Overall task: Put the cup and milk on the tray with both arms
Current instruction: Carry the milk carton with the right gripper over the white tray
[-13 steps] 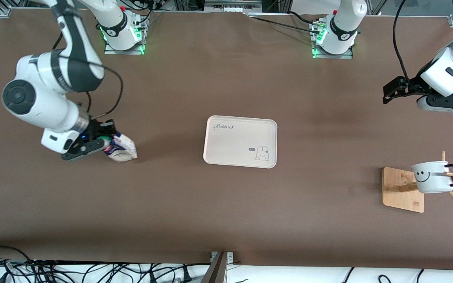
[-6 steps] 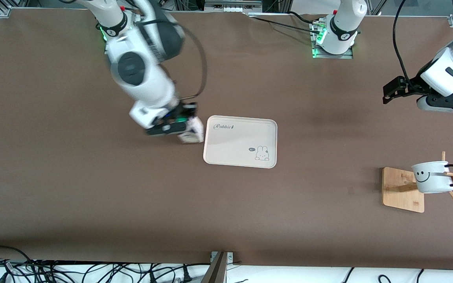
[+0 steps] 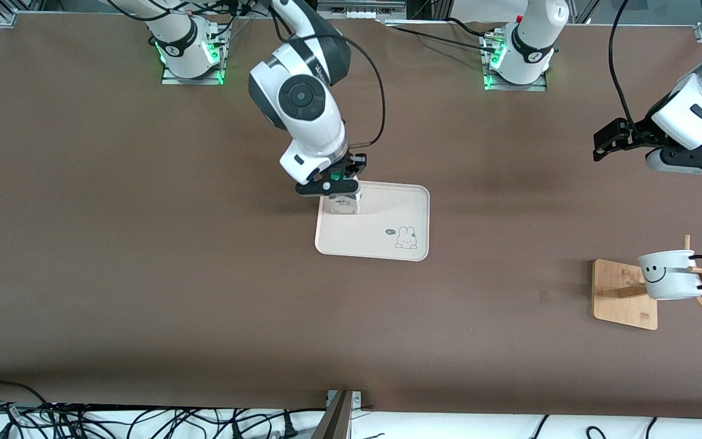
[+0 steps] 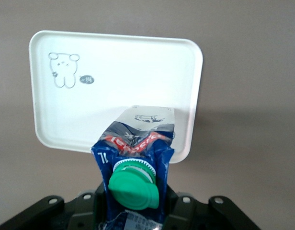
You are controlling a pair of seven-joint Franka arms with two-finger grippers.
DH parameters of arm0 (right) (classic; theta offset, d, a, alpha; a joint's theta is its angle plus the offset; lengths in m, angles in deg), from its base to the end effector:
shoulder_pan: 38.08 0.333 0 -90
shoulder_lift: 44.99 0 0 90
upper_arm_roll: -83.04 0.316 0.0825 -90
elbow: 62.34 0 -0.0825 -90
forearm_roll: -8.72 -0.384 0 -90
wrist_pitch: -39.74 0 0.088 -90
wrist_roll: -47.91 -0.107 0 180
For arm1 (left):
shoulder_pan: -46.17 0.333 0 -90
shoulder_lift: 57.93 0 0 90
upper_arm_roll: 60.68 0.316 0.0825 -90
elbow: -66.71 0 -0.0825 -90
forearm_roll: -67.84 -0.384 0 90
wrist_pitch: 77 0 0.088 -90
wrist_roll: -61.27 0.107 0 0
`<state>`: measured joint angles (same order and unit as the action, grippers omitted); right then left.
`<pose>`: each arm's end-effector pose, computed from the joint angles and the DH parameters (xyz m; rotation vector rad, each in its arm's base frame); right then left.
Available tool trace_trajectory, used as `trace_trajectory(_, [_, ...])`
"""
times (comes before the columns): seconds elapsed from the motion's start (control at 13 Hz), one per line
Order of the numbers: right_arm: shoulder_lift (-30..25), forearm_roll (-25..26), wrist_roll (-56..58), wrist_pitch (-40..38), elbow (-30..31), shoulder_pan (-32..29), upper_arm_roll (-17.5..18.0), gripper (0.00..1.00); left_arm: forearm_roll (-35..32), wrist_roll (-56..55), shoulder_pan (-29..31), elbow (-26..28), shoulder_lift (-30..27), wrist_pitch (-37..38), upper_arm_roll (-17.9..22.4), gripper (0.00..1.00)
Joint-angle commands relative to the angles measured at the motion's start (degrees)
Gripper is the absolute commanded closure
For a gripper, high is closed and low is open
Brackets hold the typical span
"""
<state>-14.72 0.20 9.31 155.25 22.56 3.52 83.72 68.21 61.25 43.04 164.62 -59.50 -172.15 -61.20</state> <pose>0.5145 0.4778 0.3699 -3.0282 0.0018 0.1313 0.5492 -0.0357 0.5819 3.1344 -0.0983 -0.0329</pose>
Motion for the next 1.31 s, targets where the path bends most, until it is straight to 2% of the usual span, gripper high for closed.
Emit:
trace_trajectory(0.0, [0.8,0.9,0.1,-0.6,-1.8,-0.6,-0.2,0.62,-1.1,-0.6,-0.1,-1.9,1.0,0.9,-0.2,0.00])
trace_trajectory(0.23, [2.0,1.7,0.3,-0.6,-1.8,-0.6,-0.2,0.62,-1.0,-1.1,0.0,-1.8,1.0,0.9,-0.2,0.00])
trace_trajectory(0.46, [2.9,1.7,0.3,1.6,-1.7,-0.6,-0.2,0.61,0.1,-8.1,0.7,-1.8,2.8,0.8,0.0,0.00])
trace_trajectory(0.62, [3.3,1.7,0.3,1.6,-1.7,-0.7,-0.2,0.56,3.8,-8.0,0.8,-1.9,3.5,0.0,0.1,0.00])
trace_trajectory(0.69, [3.3,1.7,0.3,1.7,-1.7,-0.7,-0.2,0.39,7.0,-7.4,1.5,-1.8,3.8,0.0,0.4,0.00])
trace_trajectory(0.77, [3.3,1.7,0.2,1.6,-1.8,-0.7,-0.3,0.08,7.7,-7.4,2.1,-1.8,3.9,0.0,0.4,0.00])
trace_trajectory(0.85, [3.0,1.7,0.3,1.6,-1.8,-1.0,-0.4,0.00,7.3,-7.8,2.1,-1.8,4.1,0.1,0.3,0.00])
trace_trajectory(1.0, [1.6,1.6,0.7,1.3,-2.2,-1.4,-0.8,0.00,7.2,-8.8,2.1,-2.0,4.6,0.7,0.4,0.00])
trace_trajectory(1.15, [-0.4,1.5,1.0,0.8,-2.3,-1.6,-3.7,0.00,7.8,-9.0,2.3,-2.5,5.3,1.7,0.4,0.00])
trace_trajectory(1.23, [-2.0,1.5,1.6,-0.6,-3.8,-1.8,-4.7,0.00,7.8,-9.0,2.4,-5.4,7.7,2.8,0.5,0.00])
